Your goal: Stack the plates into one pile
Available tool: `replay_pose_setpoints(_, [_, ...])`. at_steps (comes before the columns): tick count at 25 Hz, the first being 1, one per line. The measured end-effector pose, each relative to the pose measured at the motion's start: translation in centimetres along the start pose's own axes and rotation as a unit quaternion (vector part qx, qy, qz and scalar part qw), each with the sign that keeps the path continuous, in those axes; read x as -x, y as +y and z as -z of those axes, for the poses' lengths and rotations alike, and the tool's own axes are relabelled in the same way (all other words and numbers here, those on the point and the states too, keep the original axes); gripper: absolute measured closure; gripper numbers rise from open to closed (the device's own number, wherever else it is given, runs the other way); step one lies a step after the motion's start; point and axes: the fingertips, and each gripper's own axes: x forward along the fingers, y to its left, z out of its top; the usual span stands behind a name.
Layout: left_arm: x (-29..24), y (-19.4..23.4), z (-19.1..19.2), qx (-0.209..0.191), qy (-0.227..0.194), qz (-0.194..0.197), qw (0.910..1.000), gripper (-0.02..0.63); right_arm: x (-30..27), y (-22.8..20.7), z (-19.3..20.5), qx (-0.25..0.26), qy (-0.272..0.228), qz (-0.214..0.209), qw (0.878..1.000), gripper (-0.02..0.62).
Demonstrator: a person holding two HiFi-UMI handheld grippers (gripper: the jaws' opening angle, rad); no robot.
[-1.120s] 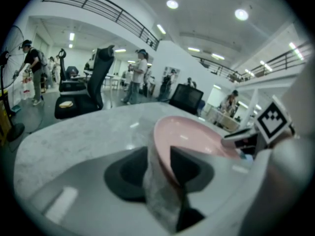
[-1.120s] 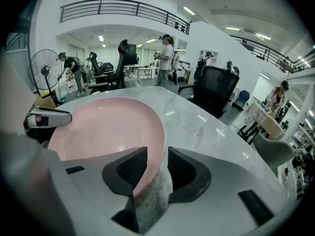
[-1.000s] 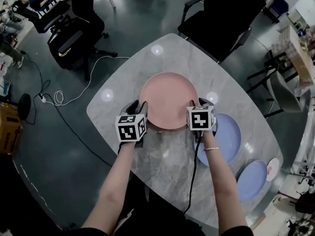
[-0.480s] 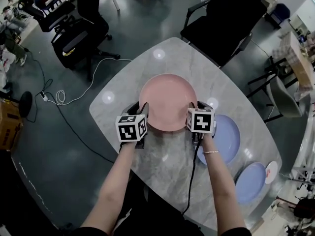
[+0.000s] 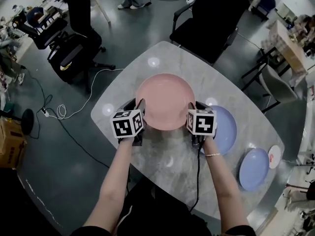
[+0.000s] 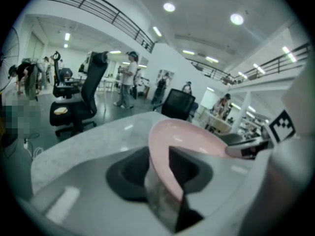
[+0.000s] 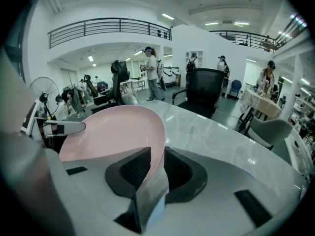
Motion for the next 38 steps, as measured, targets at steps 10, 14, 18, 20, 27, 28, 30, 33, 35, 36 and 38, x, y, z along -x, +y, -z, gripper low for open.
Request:
replay_pose_setpoints(10, [-1.6, -10.2, 0.2, -0.072, 0.016, 0.099, 0.9924, 0.480, 8.2, -7.4, 3.8, -0.081, -0.036, 0.094, 0.992, 0.518])
replay_pose_setpoints(14, [-2.7, -15.8, 2.0, -0.106, 0.035, 0.153, 0.9820, 0.482, 11.7, -11.2, 7.5, -0.126, -0.039, 0.145, 0.981, 0.520])
replay_pose_setpoints(18, [-3.8, -19.9, 4.2, -0.135, 0.055, 0.188, 0.9714, 0.482, 13.6, -14.0, 11.0, -0.162, -0.040, 0.180, 0.969, 0.522])
replay_pose_setpoints(20, [-4.4, -21.5, 5.3, -0.146, 0.067, 0.199, 0.9668, 0.482, 14.2, -15.2, 12.6, -0.180, -0.039, 0.192, 0.964, 0.522])
replay_pose_setpoints(27, [-6.2, -25.1, 8.8, -0.192, 0.098, 0.211, 0.9534, 0.485, 15.0, -17.7, 17.0, -0.214, -0.028, 0.225, 0.950, 0.522])
replay_pose_setpoints(28, [-6.4, -25.2, 9.2, -0.201, 0.101, 0.207, 0.9521, 0.485, 14.9, -17.8, 17.4, -0.213, -0.025, 0.226, 0.950, 0.522])
replay_pose_setpoints(30, [-6.8, -25.4, 9.8, -0.213, 0.105, 0.200, 0.9505, 0.485, 14.7, -18.1, 17.9, -0.210, -0.020, 0.229, 0.950, 0.522])
replay_pose_setpoints(33, [-7.2, -25.6, 10.4, -0.228, 0.109, 0.194, 0.9478, 0.483, 14.3, -18.4, 18.5, -0.208, -0.016, 0.231, 0.950, 0.523])
replay_pose_setpoints(35, [-7.5, -25.6, 10.8, -0.239, 0.113, 0.194, 0.9446, 0.480, 13.9, -18.5, 19.0, -0.208, -0.009, 0.233, 0.950, 0.525])
replay_pose_setpoints(36, [-7.5, -25.6, 11.0, -0.246, 0.114, 0.193, 0.9428, 0.479, 13.8, -18.5, 19.3, -0.210, -0.006, 0.233, 0.950, 0.525])
replay_pose_setpoints(38, [-7.5, -25.8, 11.1, -0.261, 0.113, 0.191, 0.9395, 0.477, 13.6, -18.5, 19.8, -0.213, -0.001, 0.231, 0.949, 0.525])
